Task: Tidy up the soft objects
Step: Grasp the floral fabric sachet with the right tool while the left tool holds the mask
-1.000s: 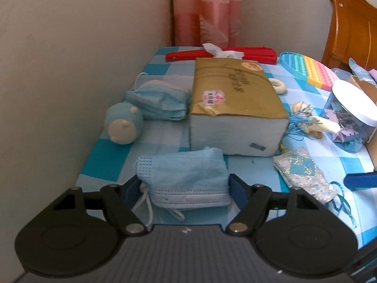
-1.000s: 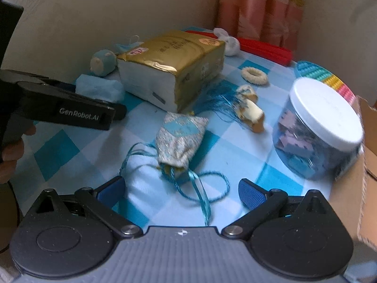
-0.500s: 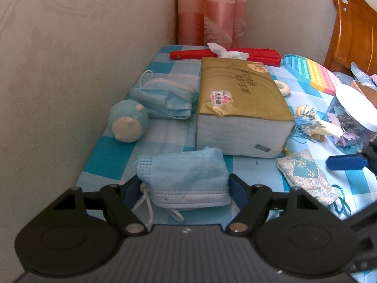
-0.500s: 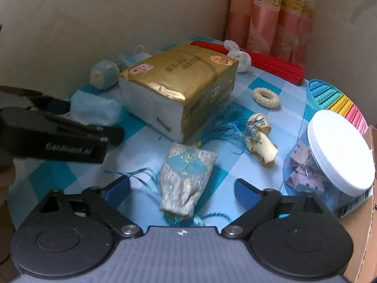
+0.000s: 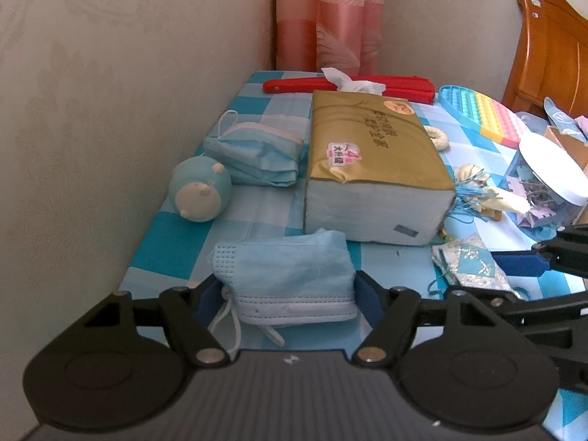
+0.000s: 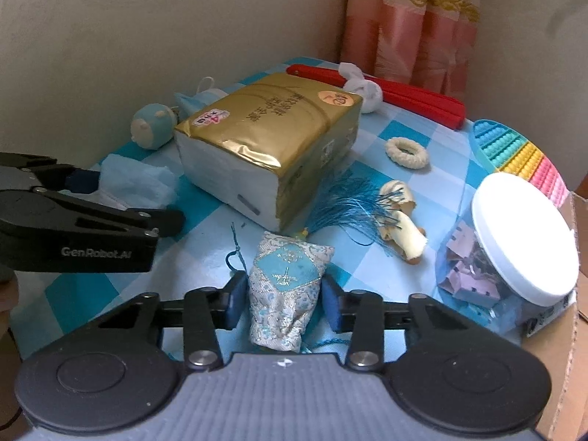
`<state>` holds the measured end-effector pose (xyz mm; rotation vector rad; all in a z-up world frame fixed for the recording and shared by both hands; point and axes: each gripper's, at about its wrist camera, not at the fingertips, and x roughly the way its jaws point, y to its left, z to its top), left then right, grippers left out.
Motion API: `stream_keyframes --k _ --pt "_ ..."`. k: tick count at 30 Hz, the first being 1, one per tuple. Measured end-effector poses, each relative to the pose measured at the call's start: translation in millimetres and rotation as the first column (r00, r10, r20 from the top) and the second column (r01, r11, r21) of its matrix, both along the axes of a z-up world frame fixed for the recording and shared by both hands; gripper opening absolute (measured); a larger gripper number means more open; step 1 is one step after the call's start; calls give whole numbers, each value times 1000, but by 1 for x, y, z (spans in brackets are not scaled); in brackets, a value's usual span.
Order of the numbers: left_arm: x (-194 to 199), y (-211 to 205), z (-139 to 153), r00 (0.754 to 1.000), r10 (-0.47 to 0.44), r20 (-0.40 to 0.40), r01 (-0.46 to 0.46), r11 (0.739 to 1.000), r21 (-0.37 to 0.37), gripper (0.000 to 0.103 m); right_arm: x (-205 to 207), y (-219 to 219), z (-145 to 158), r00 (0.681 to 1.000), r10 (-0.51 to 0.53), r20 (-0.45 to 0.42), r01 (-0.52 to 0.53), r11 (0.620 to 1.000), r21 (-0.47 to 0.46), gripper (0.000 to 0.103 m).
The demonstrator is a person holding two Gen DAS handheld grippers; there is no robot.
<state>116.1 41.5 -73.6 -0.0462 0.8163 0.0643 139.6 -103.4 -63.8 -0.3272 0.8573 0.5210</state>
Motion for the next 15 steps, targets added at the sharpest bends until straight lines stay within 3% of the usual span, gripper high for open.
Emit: stream_keyframes --k 15 --pt "-33 -18 28 995 -90 -33 91 995 36 69 -60 -29 31 1000 25 12 -25 999 23 42"
